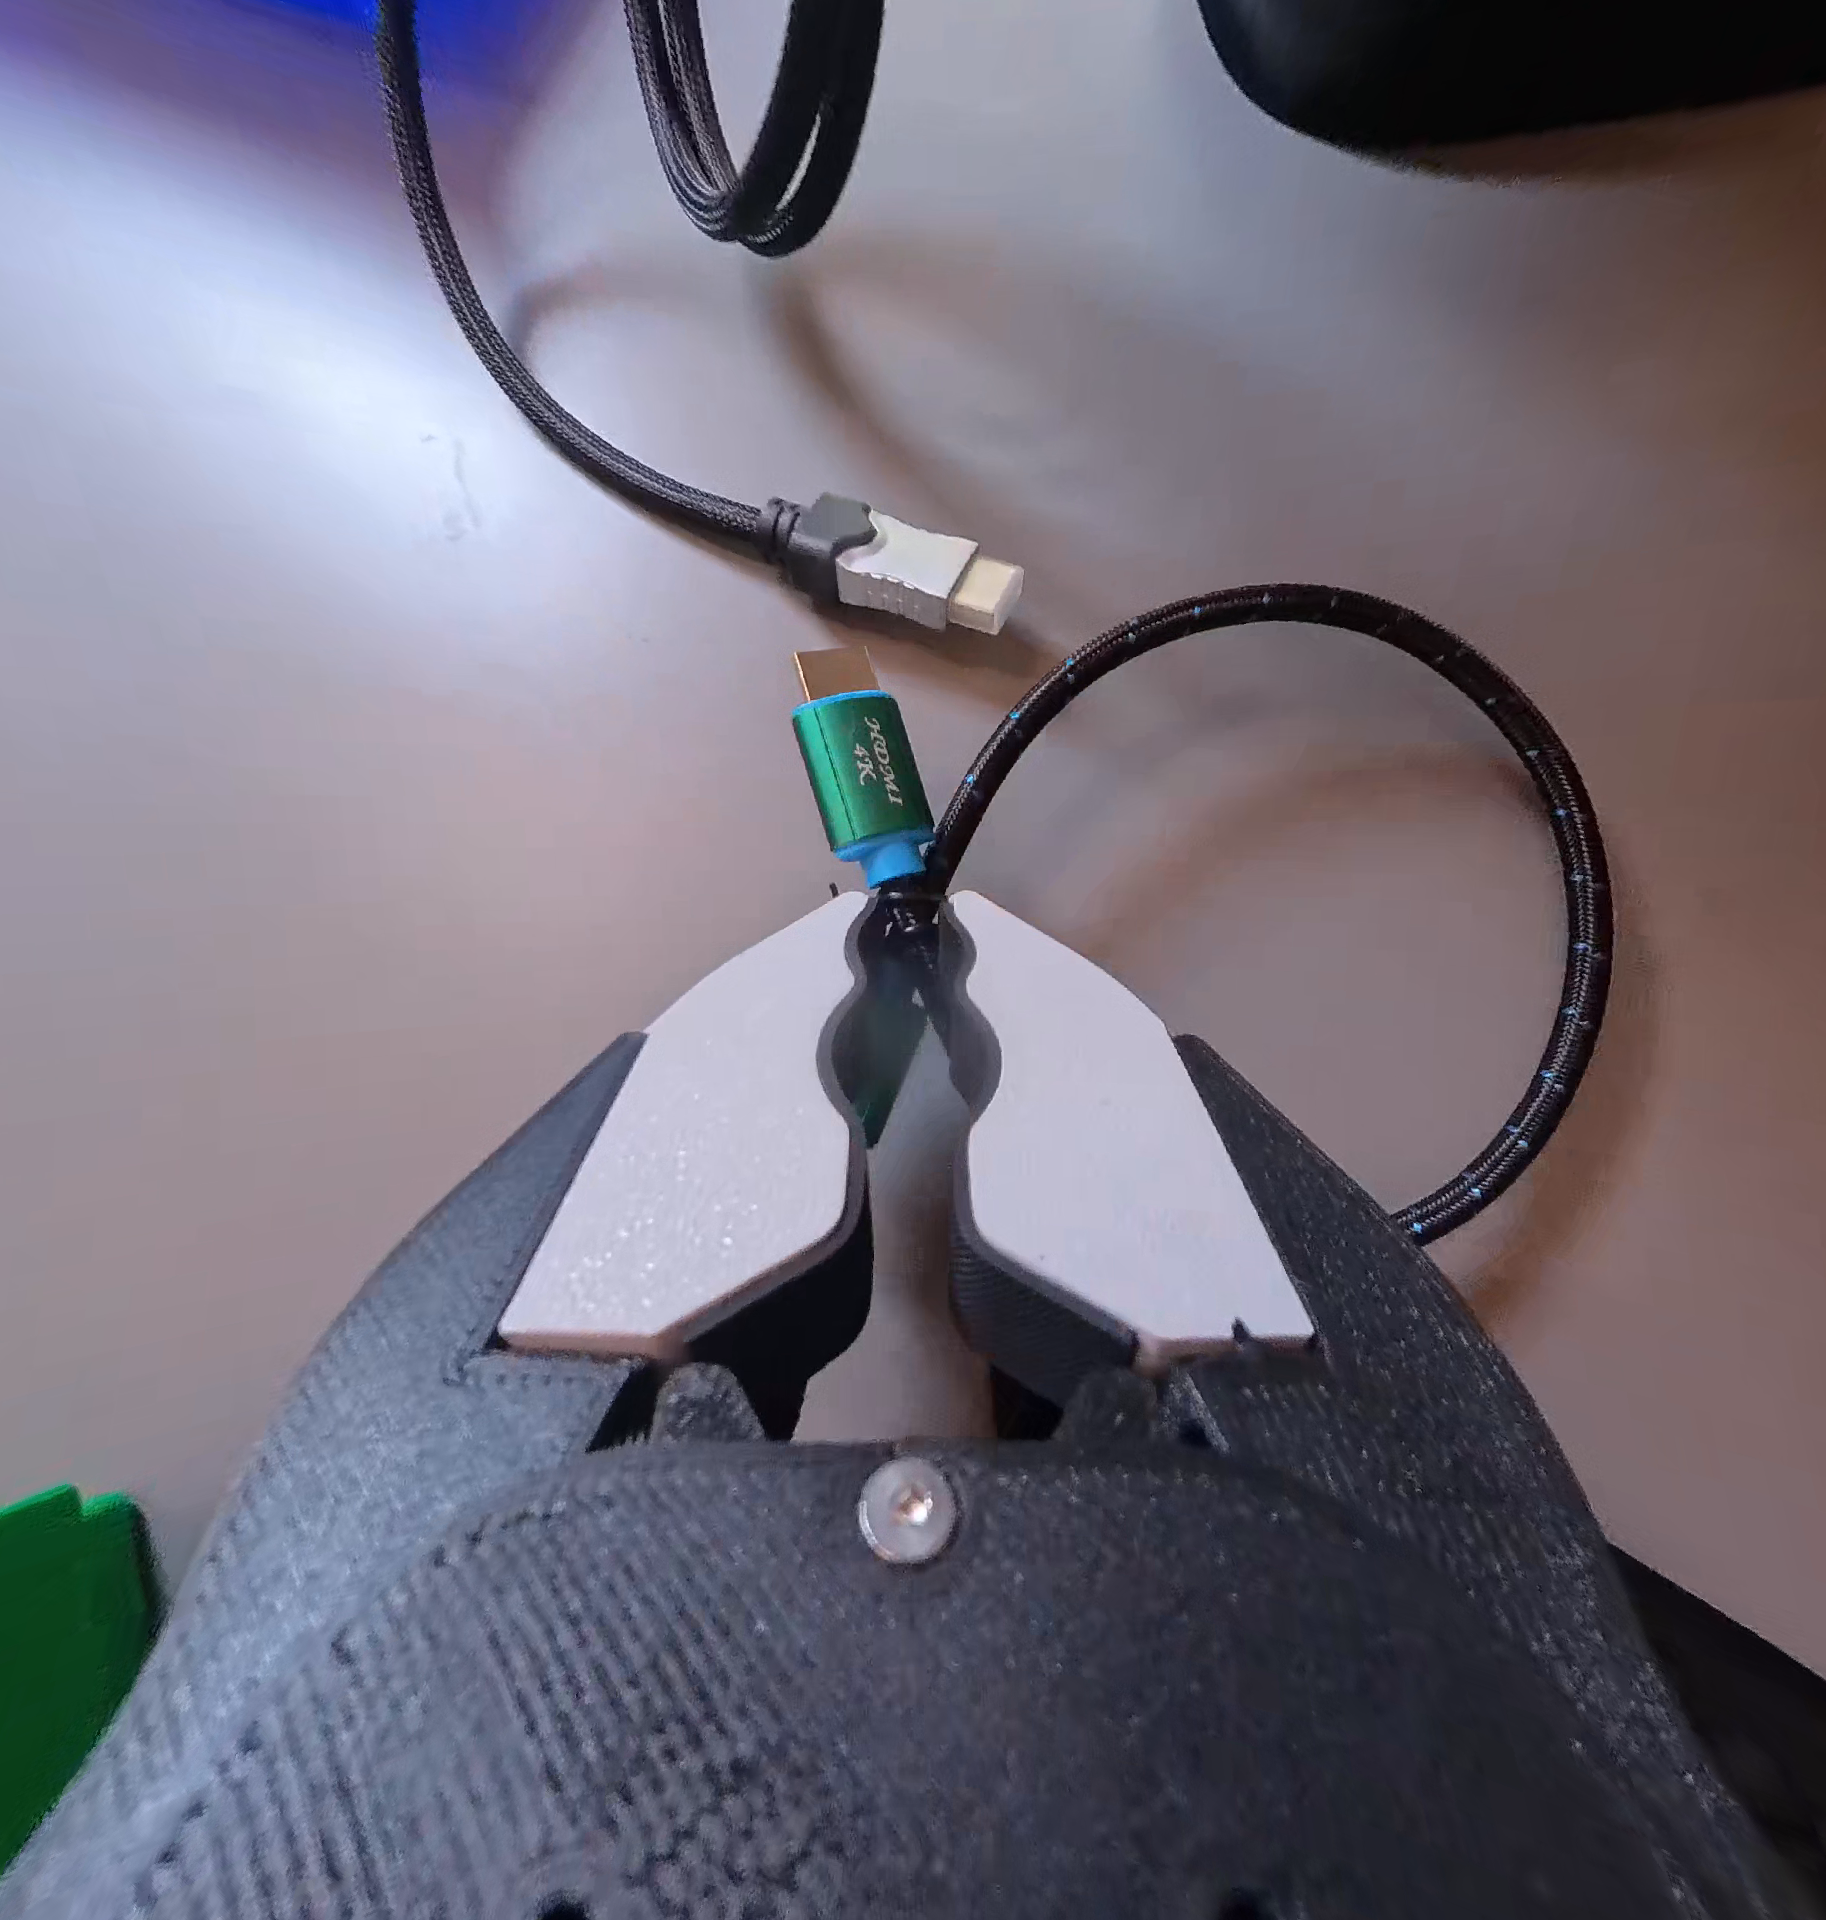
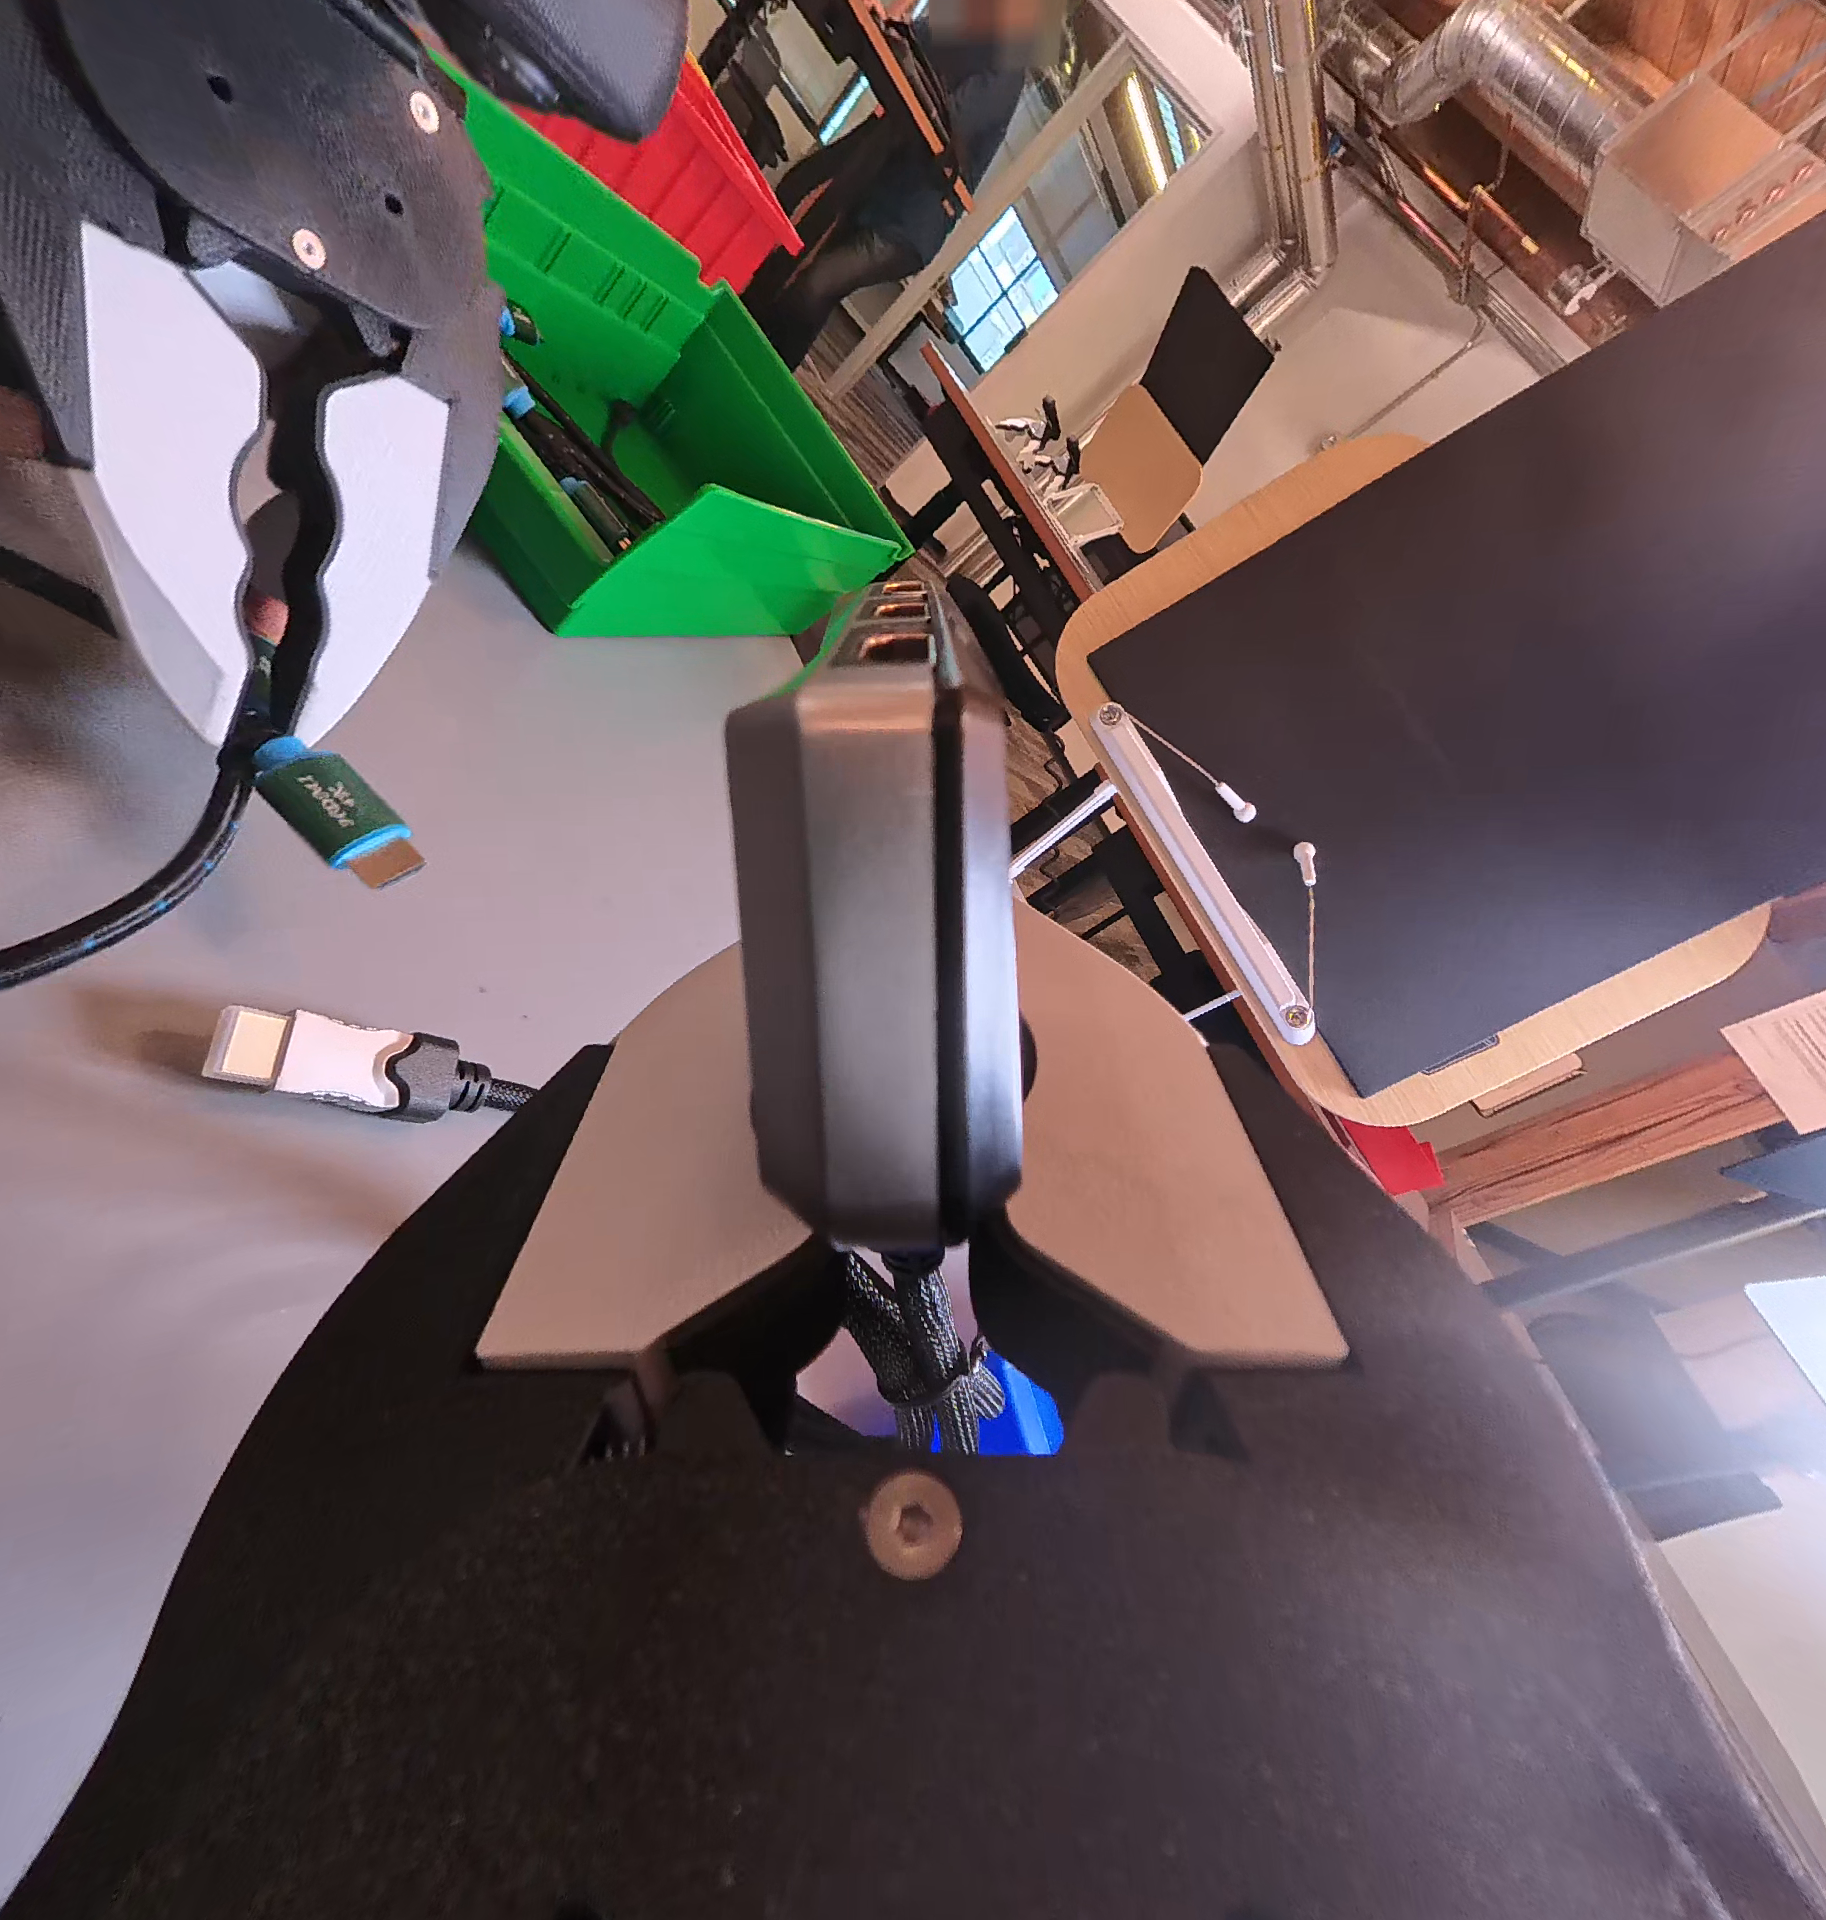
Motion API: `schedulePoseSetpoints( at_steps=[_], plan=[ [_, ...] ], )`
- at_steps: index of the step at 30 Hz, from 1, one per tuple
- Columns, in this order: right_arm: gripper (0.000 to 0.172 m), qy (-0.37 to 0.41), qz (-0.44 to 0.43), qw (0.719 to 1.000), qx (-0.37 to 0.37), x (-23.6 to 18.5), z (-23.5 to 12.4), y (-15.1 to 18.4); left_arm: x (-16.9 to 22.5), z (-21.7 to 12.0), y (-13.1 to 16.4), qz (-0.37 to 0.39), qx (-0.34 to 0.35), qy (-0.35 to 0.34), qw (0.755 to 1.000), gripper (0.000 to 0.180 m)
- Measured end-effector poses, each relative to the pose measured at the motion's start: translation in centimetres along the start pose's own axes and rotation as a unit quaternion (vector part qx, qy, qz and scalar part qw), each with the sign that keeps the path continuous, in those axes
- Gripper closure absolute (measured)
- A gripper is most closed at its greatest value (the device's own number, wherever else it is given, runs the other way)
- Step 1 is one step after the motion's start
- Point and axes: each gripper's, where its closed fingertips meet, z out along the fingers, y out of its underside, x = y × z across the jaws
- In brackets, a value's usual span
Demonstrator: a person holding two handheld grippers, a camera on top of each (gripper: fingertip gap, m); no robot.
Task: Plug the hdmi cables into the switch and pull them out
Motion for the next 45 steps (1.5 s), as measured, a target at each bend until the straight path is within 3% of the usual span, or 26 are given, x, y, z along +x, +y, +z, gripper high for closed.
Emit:
schedulePoseSetpoints(
  at_steps=[9, 29, 35, 45],
  plan=[
    [0.147, -0.005, -0.003, 1.000, -0.006, -0.3, 0.2, 0.3, -0.8, -1.8, -1.4, -0.025, 0.071, 0.009, 0.997, 0.171],
    [0.148, 0.026, -0.018, 0.999, -0.003, 0.2, 0.1, -0.4, -1.3, -4.0, -3.5, -0.037, 0.160, 0.006, 0.986, 0.171],
    [0.148, 0.011, -0.071, 0.997, -0.026, -0.7, 0.4, 0.4, 0.4, -5.9, -6.3, -0.040, 0.227, 0.050, 0.972, 0.171],
    [0.149, -0.050, -0.161, 0.986, -0.018, -4.8, 1.2, -0.2, 2.6, -4.6, -6.3, -0.057, 0.202, 0.111, 0.971, 0.171]
  ],
)
